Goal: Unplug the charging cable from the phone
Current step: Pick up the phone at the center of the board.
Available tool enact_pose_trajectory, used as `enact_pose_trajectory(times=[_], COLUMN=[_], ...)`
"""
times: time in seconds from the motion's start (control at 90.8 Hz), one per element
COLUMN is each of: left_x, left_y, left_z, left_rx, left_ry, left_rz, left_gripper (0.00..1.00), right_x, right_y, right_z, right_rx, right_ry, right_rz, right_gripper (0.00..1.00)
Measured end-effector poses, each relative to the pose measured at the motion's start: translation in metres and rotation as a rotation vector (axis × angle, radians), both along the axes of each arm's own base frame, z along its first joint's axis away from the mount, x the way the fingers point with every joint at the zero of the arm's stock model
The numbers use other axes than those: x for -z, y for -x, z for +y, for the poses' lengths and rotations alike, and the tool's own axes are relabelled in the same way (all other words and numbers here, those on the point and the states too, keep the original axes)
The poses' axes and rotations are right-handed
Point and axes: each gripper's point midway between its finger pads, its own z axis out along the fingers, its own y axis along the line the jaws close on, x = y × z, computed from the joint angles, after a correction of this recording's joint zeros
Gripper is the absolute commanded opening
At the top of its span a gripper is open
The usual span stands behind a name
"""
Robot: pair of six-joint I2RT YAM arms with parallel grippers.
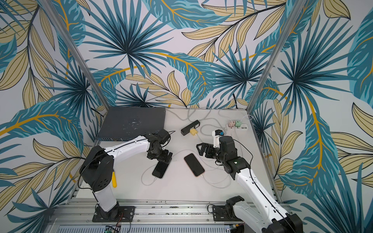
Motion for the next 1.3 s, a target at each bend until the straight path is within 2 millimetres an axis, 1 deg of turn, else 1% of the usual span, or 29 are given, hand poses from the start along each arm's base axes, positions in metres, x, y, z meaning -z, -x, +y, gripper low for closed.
enact_pose_trajectory(times=[0.154, 0.452, 0.606, 1.047, 1.3], left_x=[0.0, 0.0, 0.001, 0.024, 0.029], left_y=[0.001, 0.001, 0.001, 0.001, -0.002], left_z=[0.0, 0.0, -0.001, 0.0, -0.001], left_rx=[0.004, 0.005, 0.006, 0.005, 0.004], left_ry=[0.001, 0.003, 0.002, -0.033, -0.036], left_rz=[0.003, 0.005, 0.005, 0.045, 0.044], left_gripper=[1.0, 0.99, 1.0, 1.0, 1.0], right_x=[0.006, 0.008, 0.009, 0.012, 0.012], right_y=[0.003, 0.004, 0.006, 0.01, 0.009], right_z=[0.001, 0.005, 0.008, 0.015, 0.014], right_rx=[0.001, -0.004, -0.009, -0.013, -0.003], right_ry=[-0.002, 0.013, 0.018, 0.034, 0.038], right_rz=[0.018, 0.015, 0.013, 0.017, 0.017], right_gripper=[1.0, 0.99, 0.99, 0.99, 0.99])
